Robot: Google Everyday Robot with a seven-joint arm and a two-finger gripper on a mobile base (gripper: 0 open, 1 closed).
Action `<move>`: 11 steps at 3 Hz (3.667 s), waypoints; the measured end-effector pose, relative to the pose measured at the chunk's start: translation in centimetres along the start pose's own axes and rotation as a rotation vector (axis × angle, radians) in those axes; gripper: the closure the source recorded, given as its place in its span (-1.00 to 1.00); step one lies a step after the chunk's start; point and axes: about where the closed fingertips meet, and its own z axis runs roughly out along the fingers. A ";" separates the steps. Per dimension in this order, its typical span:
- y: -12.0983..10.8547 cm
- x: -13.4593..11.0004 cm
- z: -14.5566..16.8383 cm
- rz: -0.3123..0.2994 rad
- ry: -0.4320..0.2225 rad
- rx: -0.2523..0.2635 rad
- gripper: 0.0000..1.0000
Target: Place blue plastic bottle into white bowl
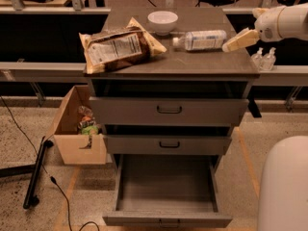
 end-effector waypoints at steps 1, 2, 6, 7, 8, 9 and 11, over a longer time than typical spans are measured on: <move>1.1 0.9 2.1 0.207 -0.074 -0.070 -1.00; 1.5 1.2 4.0 0.342 -0.126 -0.101 -1.00; -1.3 2.1 10.0 0.393 -0.204 0.024 -1.00; -0.2 2.1 10.5 0.391 -0.202 -0.013 -1.00; 0.8 2.1 11.1 0.400 -0.203 -0.047 -0.65; 1.5 1.9 11.1 0.397 -0.213 -0.076 -0.21; 2.6 -1.6 4.8 0.366 -0.315 -0.185 0.74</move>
Offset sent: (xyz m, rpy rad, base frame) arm 0.0618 0.0109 -0.0281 0.5311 0.2153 -0.0448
